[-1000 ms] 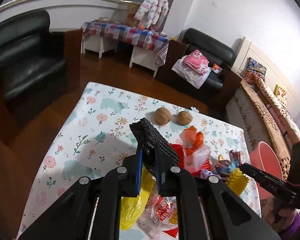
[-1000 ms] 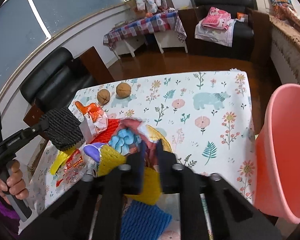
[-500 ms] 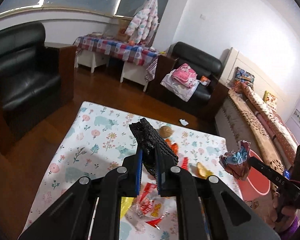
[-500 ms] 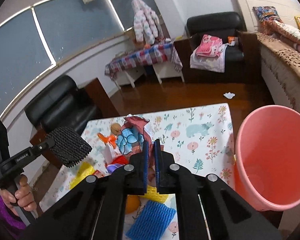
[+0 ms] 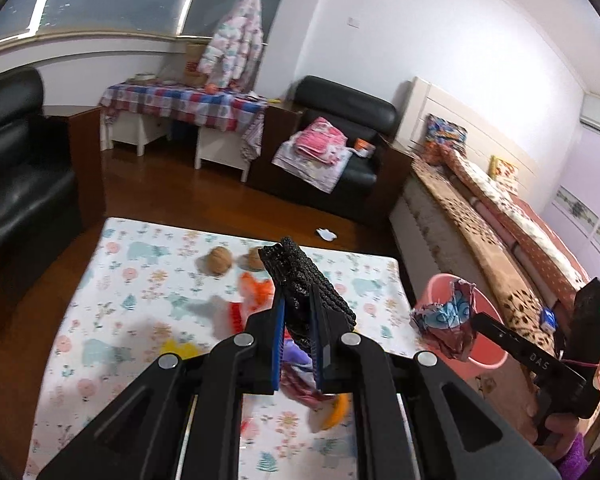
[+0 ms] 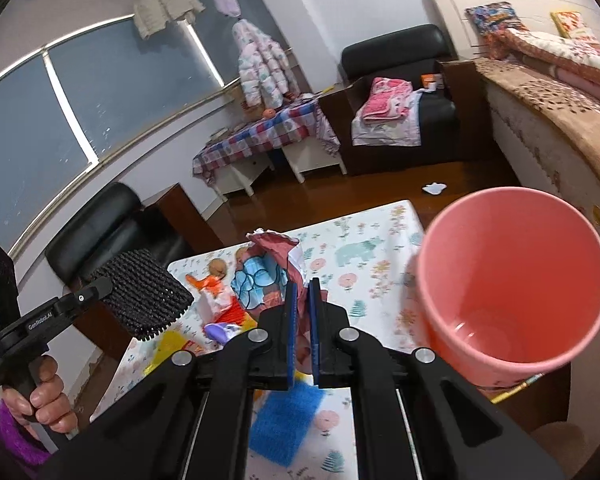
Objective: Collect trash
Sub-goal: 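Carry the scrubber and wrapper with both tools over the pink bucket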
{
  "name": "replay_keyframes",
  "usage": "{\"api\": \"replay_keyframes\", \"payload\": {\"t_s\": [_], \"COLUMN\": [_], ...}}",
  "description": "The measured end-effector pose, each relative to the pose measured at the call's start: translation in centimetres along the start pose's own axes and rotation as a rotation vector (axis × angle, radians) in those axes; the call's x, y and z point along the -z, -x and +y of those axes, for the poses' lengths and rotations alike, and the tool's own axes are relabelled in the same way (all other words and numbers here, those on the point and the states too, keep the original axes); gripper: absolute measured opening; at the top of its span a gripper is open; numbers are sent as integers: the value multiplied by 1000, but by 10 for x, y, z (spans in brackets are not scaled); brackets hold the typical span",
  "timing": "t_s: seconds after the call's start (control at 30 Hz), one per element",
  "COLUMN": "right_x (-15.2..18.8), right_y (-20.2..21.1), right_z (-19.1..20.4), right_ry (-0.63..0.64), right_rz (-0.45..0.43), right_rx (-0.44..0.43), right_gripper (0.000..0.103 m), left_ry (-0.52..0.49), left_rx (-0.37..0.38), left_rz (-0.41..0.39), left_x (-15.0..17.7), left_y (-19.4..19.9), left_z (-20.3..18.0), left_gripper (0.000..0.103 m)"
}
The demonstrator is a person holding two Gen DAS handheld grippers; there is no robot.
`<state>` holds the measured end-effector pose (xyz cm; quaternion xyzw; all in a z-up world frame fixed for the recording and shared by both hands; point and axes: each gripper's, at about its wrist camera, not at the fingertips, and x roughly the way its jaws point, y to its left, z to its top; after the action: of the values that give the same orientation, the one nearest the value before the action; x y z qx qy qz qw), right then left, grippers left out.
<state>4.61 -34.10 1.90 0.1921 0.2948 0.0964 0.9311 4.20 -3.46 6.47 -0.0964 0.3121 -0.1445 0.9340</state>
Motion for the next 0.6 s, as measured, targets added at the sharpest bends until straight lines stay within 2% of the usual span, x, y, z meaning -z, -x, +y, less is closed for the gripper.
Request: {"api": "replay_keyframes", "payload": {"t_s": [0.23,0.37,0.6], "right_x": [-7,-9,-6], "right_y": [23,34,42], "right_z": [-39,-65,-109], "right_ry": [-59,-85,-150], "right_rz": [-70,-112,-129], "right_rx": [96,181,251], "right_gripper": [6,6,6], "left_ry": [-70,-107,-178], "left_rx": [85,135,216], "left_rz": [36,58,100], "left_x": [-3,-6,-7], "left_y": [-20,-36,-68], "left_z": [-50,-77,-135], "left_gripper": [10,10,10]}}
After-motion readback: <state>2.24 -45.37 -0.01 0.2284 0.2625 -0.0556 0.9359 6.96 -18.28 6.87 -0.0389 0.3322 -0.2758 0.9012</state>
